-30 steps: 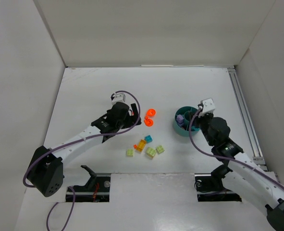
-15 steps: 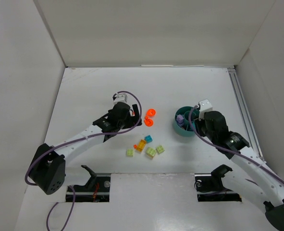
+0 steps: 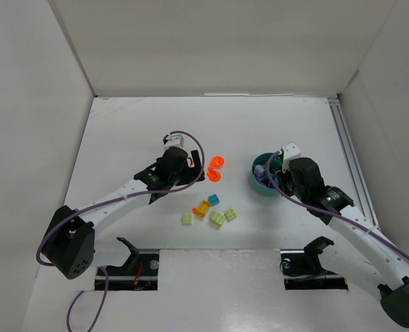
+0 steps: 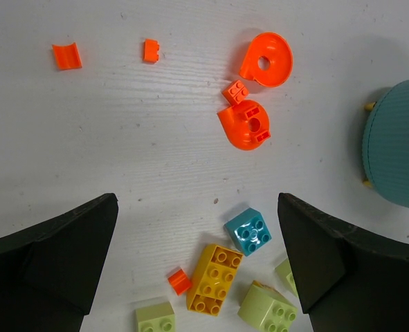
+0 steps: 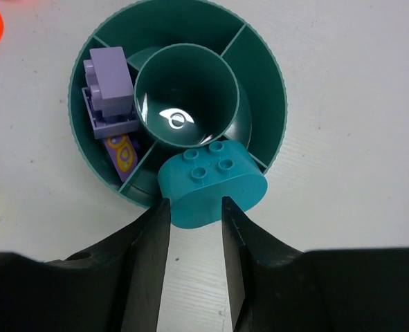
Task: Sort the legos into containers by color
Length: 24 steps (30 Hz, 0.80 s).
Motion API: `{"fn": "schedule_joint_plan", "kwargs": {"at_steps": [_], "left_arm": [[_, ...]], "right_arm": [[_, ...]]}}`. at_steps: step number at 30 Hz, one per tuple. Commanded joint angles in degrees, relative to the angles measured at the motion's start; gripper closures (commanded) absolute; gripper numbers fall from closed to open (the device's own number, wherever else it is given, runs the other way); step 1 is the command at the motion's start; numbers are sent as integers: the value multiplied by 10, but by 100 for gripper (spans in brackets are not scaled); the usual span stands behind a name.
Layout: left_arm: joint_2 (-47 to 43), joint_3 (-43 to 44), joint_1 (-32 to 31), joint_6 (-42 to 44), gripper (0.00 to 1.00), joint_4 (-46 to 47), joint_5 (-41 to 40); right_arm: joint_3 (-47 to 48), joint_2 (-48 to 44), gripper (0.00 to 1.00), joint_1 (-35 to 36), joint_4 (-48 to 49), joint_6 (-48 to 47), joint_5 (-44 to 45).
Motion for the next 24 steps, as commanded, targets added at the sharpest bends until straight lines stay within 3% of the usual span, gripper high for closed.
{"fn": "schedule_joint_plan", "kwargs": {"at_steps": [1,17,24], "left_arm": [[-5,24,2,10,0,11,2],[0,24,2,10,0,11,2],[0,29,2,10,0,11,2]], "right_arm": [[3,-9,59,-4,49,-2,12],[-20,64,63,-4,98,-7,-4],[-73,27,67,-4,175,12,-51]]}}
